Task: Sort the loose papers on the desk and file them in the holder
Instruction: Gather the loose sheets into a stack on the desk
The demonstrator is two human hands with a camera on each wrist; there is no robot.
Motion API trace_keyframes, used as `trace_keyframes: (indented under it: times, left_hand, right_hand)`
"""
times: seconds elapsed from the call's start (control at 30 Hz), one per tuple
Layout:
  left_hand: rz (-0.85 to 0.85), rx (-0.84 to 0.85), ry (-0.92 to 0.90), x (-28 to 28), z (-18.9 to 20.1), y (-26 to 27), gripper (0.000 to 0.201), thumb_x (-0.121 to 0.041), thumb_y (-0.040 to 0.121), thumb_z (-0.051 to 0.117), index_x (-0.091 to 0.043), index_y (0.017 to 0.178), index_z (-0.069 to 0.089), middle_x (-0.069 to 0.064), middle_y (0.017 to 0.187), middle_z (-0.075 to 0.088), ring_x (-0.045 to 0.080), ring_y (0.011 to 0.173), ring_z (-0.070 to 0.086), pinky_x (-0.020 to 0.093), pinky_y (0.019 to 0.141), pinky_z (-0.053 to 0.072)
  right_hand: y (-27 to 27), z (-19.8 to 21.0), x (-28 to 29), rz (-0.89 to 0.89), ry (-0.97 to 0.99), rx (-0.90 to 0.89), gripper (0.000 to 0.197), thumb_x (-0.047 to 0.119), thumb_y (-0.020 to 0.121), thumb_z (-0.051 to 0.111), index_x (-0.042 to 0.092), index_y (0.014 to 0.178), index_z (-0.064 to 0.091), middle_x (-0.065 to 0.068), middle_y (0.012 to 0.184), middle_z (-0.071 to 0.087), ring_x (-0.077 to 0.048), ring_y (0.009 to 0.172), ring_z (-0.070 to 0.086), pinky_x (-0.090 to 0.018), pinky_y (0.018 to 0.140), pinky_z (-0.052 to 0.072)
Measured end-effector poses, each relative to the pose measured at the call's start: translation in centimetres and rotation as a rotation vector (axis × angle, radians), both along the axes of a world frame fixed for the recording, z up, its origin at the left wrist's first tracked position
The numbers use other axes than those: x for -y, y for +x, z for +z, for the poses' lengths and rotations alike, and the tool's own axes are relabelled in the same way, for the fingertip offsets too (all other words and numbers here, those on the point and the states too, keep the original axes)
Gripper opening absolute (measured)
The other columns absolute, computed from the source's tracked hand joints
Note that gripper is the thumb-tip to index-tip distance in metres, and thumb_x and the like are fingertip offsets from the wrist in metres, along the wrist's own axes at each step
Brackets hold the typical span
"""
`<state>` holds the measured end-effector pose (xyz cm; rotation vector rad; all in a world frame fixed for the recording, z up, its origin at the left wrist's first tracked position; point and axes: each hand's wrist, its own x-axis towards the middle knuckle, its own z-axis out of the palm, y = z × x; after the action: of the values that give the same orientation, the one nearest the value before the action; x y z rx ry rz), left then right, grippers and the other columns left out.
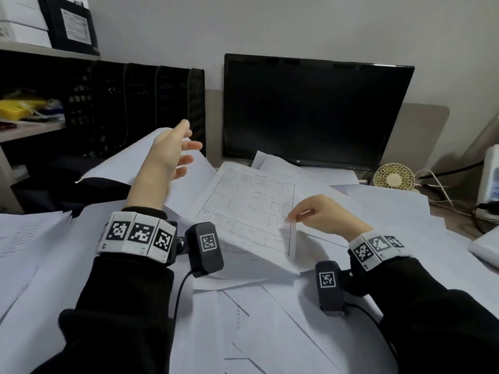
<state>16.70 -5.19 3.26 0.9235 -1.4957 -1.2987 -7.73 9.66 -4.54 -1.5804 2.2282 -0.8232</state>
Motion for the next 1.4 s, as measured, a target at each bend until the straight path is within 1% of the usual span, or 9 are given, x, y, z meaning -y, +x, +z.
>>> trace_keyframes:
  times: [0.2,0.37,0.5,0.7,0.87,1.0,1.2,1.3,1.4]
  left_hand:
    - [-0.006,0.015,-0.051,-0.2,-0.1,-0.4,0.029,-0.045,0.097,0.043,-0.025,0.111,0.059,-0.008,0.099,0.069,0.01,0.08,0.055,0.025,0.067,0.042]
    - [-0.012,0.029,-0.054,-0.5,0.0,-0.5,0.029,-0.044,0.097,0.044,-0.025,0.112,0.059,-0.01,0.098,0.069,0.009,0.081,0.057,0.025,0.071,0.044]
    - [-0.019,0.031,-0.061,-0.6,0.0,-0.6,0.029,-0.043,0.097,0.044,-0.023,0.114,0.058,-0.009,0.099,0.069,0.011,0.084,0.058,0.026,0.071,0.045]
    - [-0.036,0.052,-0.078,-0.8,0.0,-1.0,0.036,-0.042,0.098,0.044,-0.02,0.123,0.056,-0.006,0.103,0.068,0.011,0.087,0.058,0.027,0.074,0.046]
    - [-0.038,0.057,-0.073,-0.8,-0.1,-1.1,0.035,-0.041,0.098,0.044,-0.019,0.123,0.055,-0.005,0.105,0.067,0.013,0.09,0.058,0.03,0.078,0.046]
    - [-0.058,0.073,-0.055,-0.8,-0.4,-1.2,0.035,-0.042,0.098,0.043,-0.019,0.122,0.055,-0.007,0.103,0.067,0.012,0.089,0.058,0.029,0.077,0.046]
    - [-0.057,0.062,-0.04,-0.5,-0.4,-1.0,0.03,-0.041,0.098,0.044,-0.02,0.115,0.057,-0.008,0.1,0.067,0.012,0.086,0.058,0.028,0.076,0.045]
    - [-0.056,0.061,-0.032,-0.4,-0.5,-1.0,0.03,-0.041,0.098,0.044,-0.02,0.115,0.057,-0.008,0.098,0.067,0.012,0.086,0.058,0.029,0.077,0.046]
    - [-0.09,0.08,-0.011,-0.5,-0.7,-1.1,0.031,-0.041,0.098,0.044,-0.019,0.116,0.057,-0.006,0.101,0.067,0.014,0.09,0.06,0.032,0.08,0.049]
  right_hand:
    - [0.2,-0.1,0.1,-0.017,0.203,0.061,0.015,0.017,0.084,0.064,0.029,0.093,0.068,0.008,0.112,0.064,-0.011,0.106,0.059,-0.031,0.098,0.047]
    - [0.3,0.3,-0.7,-0.187,0.337,0.036,0.051,0.031,0.085,0.067,0.015,0.13,0.05,0.001,0.12,0.054,-0.016,0.108,0.055,-0.029,0.084,0.05]
    - [1.0,1.1,-0.4,-0.274,0.44,0.166,0.028,0.025,0.086,0.065,0.001,0.102,0.063,-0.008,0.09,0.064,-0.019,0.076,0.065,-0.036,0.076,0.057]
    - [2.8,1.5,0.6,-0.312,0.479,0.448,0.036,0.024,0.086,0.07,0.001,0.109,0.056,-0.016,0.094,0.066,-0.029,0.076,0.068,-0.04,0.071,0.059]
    - [3.1,0.7,1.2,-0.386,0.497,0.62,0.024,0.02,0.084,0.072,0.002,0.093,0.059,-0.007,0.071,0.057,-0.012,0.041,0.057,-0.018,0.047,0.052]
    - [3.1,0.9,1.7,-0.375,0.594,0.652,0.028,0.028,0.085,0.07,0.008,0.074,0.054,0.001,0.058,0.048,-0.004,0.049,0.041,-0.013,0.057,0.036]
    - [3.3,1.0,0.7,-0.294,0.455,0.321,0.031,0.025,0.077,0.079,0.0,0.091,0.067,-0.008,0.08,0.064,-0.02,0.074,0.06,-0.032,0.085,0.053]
    - [3.5,1.8,-0.1,-0.234,0.502,0.355,0.038,0.023,0.074,0.081,-0.001,0.101,0.068,-0.014,0.085,0.072,-0.027,0.076,0.071,-0.03,0.071,0.059]
    - [4.5,2.2,-0.2,-0.21,0.567,0.296,0.051,0.028,0.077,0.079,0.0,0.115,0.059,-0.02,0.093,0.072,-0.029,0.086,0.073,-0.04,0.086,0.057]
